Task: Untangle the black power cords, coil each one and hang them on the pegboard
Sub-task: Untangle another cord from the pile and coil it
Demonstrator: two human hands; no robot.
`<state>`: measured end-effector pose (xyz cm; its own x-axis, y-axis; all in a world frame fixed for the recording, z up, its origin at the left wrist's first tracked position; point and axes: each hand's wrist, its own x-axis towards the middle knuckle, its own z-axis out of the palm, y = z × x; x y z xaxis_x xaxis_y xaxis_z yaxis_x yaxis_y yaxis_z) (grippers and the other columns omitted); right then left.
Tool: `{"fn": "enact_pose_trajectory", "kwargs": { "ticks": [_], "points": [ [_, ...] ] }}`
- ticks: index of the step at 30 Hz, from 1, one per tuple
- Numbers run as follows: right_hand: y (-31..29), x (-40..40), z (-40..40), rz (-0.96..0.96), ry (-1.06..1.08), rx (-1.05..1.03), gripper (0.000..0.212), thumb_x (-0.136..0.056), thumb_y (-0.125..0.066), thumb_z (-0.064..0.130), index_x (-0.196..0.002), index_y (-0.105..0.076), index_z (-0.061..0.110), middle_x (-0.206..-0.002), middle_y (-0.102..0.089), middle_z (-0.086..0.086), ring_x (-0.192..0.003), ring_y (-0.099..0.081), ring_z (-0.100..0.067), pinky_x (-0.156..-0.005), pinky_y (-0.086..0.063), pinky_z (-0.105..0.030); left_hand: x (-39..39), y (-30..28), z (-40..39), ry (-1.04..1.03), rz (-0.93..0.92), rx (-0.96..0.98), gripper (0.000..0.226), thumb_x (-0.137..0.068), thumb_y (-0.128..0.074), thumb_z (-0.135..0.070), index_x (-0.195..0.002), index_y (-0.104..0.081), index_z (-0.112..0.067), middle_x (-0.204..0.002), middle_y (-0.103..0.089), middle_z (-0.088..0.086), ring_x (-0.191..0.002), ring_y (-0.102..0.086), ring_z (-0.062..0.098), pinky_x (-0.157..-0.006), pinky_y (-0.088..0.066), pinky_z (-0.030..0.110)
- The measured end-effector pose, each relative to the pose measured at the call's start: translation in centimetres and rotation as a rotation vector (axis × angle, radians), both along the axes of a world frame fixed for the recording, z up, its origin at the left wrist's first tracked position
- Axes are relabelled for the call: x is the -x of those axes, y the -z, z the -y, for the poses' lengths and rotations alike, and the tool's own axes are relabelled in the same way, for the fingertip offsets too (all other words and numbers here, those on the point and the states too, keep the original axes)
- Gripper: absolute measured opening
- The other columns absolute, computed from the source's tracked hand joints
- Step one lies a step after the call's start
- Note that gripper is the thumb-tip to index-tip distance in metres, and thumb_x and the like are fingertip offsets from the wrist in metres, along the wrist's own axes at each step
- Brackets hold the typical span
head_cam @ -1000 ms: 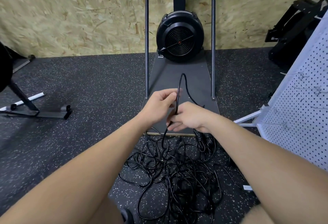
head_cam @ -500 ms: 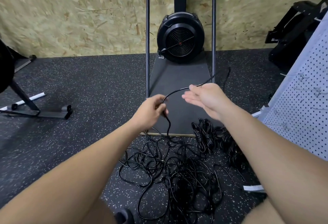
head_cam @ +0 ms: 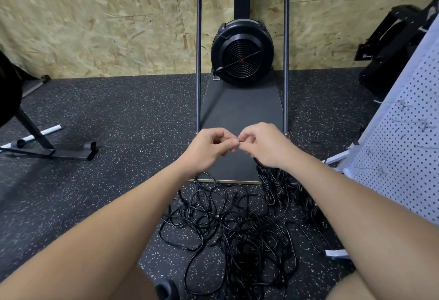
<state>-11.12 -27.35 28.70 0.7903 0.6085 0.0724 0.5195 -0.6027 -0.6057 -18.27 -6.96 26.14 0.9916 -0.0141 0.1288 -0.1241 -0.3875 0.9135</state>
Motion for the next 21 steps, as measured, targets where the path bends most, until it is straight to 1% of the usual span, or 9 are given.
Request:
{"fn": "enact_pose_trajectory", "kwargs": {
  "ticks": [3, 6, 8, 10, 13, 15, 17, 19, 21],
  "points": [
    [-0.4, -0.4, 0.5, 0.069, 0.013, -0.007, 0.017, -0.102, -0.073, 0.035, -0.087, -0.075, 0.027, -0.068, -0.074, 0.010, -0.060, -0.064, -0.001, -0.063, -0.051, -0.030, 0.2, 0.3, -0.8, 0.049, -0.086, 0.027, 0.016, -0.102, -0.079, -0.020, -0.111, -0.076, -0.007, -0.089, -0.072, 0.002, -0.082, -0.061, 0.014, -0.082, -0.053, 0.027],
    [-0.9, -1.0, 1.2, 0.077, 0.080, -0.100, 0.018, -0.105, -0.070, 0.032, -0.088, -0.072, 0.026, -0.071, -0.075, 0.009, -0.066, -0.065, -0.004, -0.069, -0.052, -0.032, 0.0, 2.2, -2.7, 0.120, -0.157, -0.234, 0.006, -0.102, -0.076, -0.018, -0.100, -0.072, -0.013, -0.090, -0.072, -0.003, -0.083, -0.062, 0.011, -0.086, -0.051, 0.033],
    [-0.8, -1.4, 1.8, 0.084, 0.112, -0.102, 0.019, -0.107, -0.068, 0.033, -0.089, -0.071, 0.026, -0.072, -0.075, 0.008, -0.070, -0.065, -0.008, -0.070, -0.053, -0.033, 0.0, 3.7, -3.9, 0.089, -0.202, -0.404, 0.008, -0.103, -0.073, -0.016, -0.098, -0.068, -0.019, -0.092, -0.078, -0.008, -0.086, -0.072, 0.013, -0.089, -0.055, 0.035],
    [-0.7, -2.0, 2.5, 0.113, 0.141, -0.073, 0.018, -0.105, -0.069, 0.033, -0.089, -0.072, 0.028, -0.072, -0.074, 0.009, -0.073, -0.065, -0.008, -0.071, -0.052, -0.034, 0.1, 4.5, -4.7, 0.025, -0.256, -0.508, 0.006, -0.105, -0.070, -0.015, -0.102, -0.068, -0.018, -0.092, -0.081, -0.007, -0.087, -0.078, 0.015, -0.085, -0.060, 0.035],
    [-0.7, -2.8, 3.7, 0.116, 0.114, 0.069, 0.014, -0.099, -0.077, 0.034, -0.086, -0.079, 0.028, -0.080, -0.072, 0.011, -0.081, -0.067, -0.012, -0.076, -0.054, -0.035, 0.0, 4.9, -5.0, -0.070, -0.269, -0.561, 0.008, -0.106, -0.069, -0.017, -0.098, -0.069, -0.017, -0.085, -0.080, -0.002, -0.077, -0.075, 0.020, -0.074, -0.057, 0.035],
    [-0.5, -3.1, 4.3, 0.078, 0.043, 0.169, 0.014, -0.097, -0.080, 0.037, -0.085, -0.080, 0.029, -0.092, -0.069, 0.010, -0.090, -0.067, -0.014, -0.086, -0.057, -0.040, -0.3, 5.0, -5.1, -0.177, -0.255, -0.486, 0.014, -0.108, -0.066, -0.017, -0.095, -0.070, -0.015, -0.079, -0.078, 0.006, -0.068, -0.072, 0.024, -0.068, -0.058, 0.038],
    [-0.2, -2.9, 4.7, -0.024, -0.046, 0.181, 0.016, -0.099, -0.077, 0.040, -0.087, -0.077, 0.030, -0.100, -0.071, 0.010, -0.095, -0.068, -0.017, -0.095, -0.057, -0.046, -0.6, 5.0, -5.3, -0.277, -0.254, -0.313, 0.019, -0.109, -0.063, -0.017, -0.094, -0.071, -0.010, -0.073, -0.076, 0.010, -0.062, -0.071, 0.026, -0.068, -0.062, 0.041],
    [0.0, -2.4, 4.8, -0.181, -0.132, 0.136, 0.019, -0.102, -0.072, 0.043, -0.092, -0.075, 0.028, -0.095, -0.079, 0.008, -0.093, -0.074, -0.024, -0.096, -0.059, -0.051, -0.8, 4.7, -5.6, -0.343, -0.246, -0.188, 0.023, -0.109, -0.065, -0.021, -0.091, -0.071, -0.007, -0.069, -0.073, 0.010, -0.059, -0.066, 0.023, -0.067, -0.060, 0.041],
    [0.2, -1.8, 4.6, -0.320, -0.178, 0.095, 0.020, -0.104, -0.069, 0.043, -0.097, -0.076, 0.025, -0.088, -0.081, 0.003, -0.083, -0.078, -0.022, -0.088, -0.059, -0.051, -0.9, 4.2, -5.3, -0.355, -0.242, -0.124, 0.025, -0.109, -0.066, -0.023, -0.090, -0.070, -0.007, -0.068, -0.071, 0.009, -0.059, -0.060, 0.020, -0.063, -0.052, 0.034]
  ]
}}
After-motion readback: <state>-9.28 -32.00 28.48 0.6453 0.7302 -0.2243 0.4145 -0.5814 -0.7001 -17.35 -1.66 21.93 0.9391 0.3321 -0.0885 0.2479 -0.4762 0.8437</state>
